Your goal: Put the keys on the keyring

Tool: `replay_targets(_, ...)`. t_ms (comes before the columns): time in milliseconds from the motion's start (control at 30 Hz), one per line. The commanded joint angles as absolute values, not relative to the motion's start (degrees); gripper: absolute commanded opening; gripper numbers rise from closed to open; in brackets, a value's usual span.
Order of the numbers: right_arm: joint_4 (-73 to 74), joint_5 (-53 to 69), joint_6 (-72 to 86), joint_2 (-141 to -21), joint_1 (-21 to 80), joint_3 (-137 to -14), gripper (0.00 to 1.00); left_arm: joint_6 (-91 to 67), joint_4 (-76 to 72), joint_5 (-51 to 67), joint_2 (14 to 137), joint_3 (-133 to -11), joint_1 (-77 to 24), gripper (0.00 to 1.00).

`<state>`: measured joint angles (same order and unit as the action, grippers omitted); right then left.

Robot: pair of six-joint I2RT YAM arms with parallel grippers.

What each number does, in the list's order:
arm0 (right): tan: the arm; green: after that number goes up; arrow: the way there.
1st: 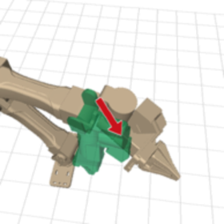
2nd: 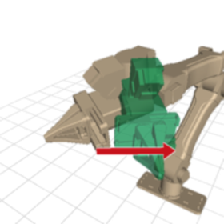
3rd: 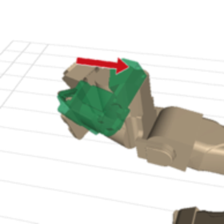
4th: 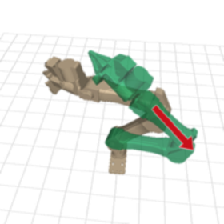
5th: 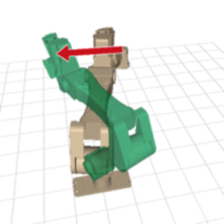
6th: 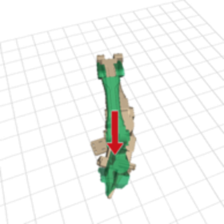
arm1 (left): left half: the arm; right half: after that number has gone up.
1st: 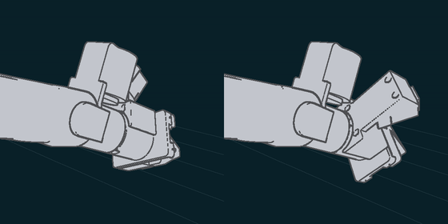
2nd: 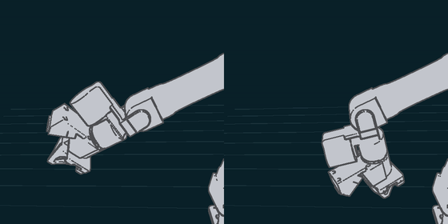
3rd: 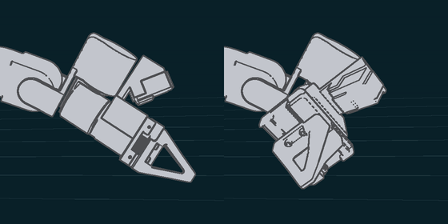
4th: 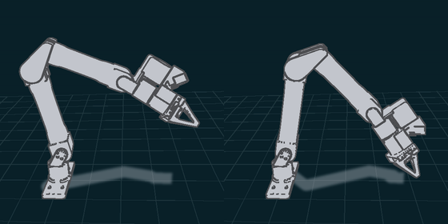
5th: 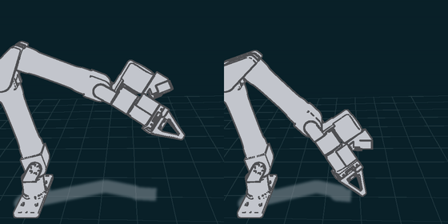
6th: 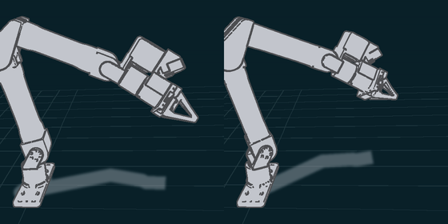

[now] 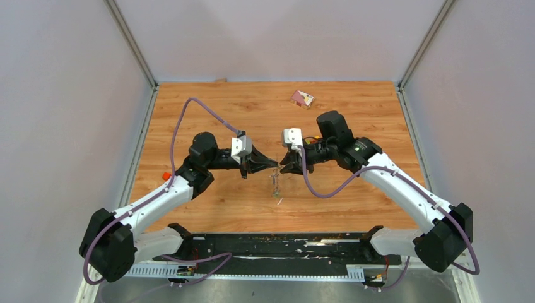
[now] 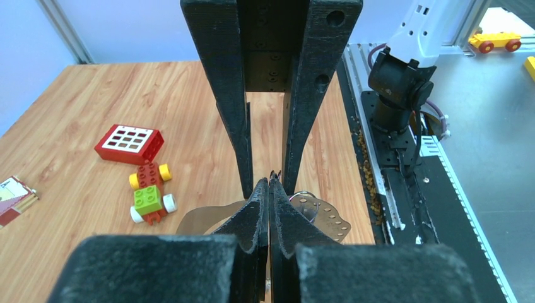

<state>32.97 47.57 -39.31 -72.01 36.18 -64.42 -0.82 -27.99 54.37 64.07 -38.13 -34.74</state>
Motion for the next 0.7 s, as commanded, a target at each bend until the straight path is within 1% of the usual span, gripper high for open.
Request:
replay_targets(0,31.8,49.9,-39.2,-70.8,35.9,-66.5,0.29,-0.3,-31.2,55.4,63.1,-38.3,-34.7,0.0)
replay_targets(500,30.2,51.6,-37.8,-70.1,35.9,-66.5,0.29,-0.1,-29.9,54.4,63.5,-38.3,-34.6,0.0)
replay_targets(667,30.0,51.9,-37.6,-69.9,35.9,-66.6,0.24,1.4,-29.4,54.2,63.7,-38.3,-34.7,0.0)
